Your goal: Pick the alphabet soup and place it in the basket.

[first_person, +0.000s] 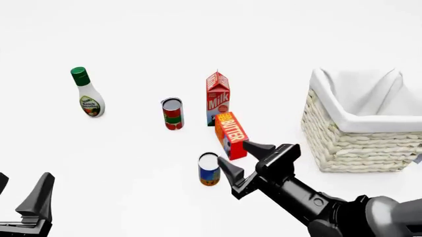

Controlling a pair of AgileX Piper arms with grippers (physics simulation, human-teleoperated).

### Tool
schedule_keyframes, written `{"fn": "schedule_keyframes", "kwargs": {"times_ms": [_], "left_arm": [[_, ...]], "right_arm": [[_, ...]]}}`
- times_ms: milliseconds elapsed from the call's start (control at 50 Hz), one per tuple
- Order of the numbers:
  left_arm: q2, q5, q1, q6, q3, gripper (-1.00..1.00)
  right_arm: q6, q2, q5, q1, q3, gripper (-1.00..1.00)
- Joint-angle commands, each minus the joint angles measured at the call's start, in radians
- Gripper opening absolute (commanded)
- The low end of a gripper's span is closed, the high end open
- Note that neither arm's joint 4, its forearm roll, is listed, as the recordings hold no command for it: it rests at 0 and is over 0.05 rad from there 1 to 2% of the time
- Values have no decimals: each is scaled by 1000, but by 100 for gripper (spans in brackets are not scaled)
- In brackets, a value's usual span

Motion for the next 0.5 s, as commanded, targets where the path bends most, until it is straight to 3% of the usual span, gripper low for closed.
{"fn": "schedule_keyframes", "kwargs": {"times_ms": [20,500], "left_arm": [[0,0,0,0,0,100],[0,0,0,0,0,100]], "right_arm": [[19,163,9,14,-106,100],[23,220,28,28,-155,100]]}}
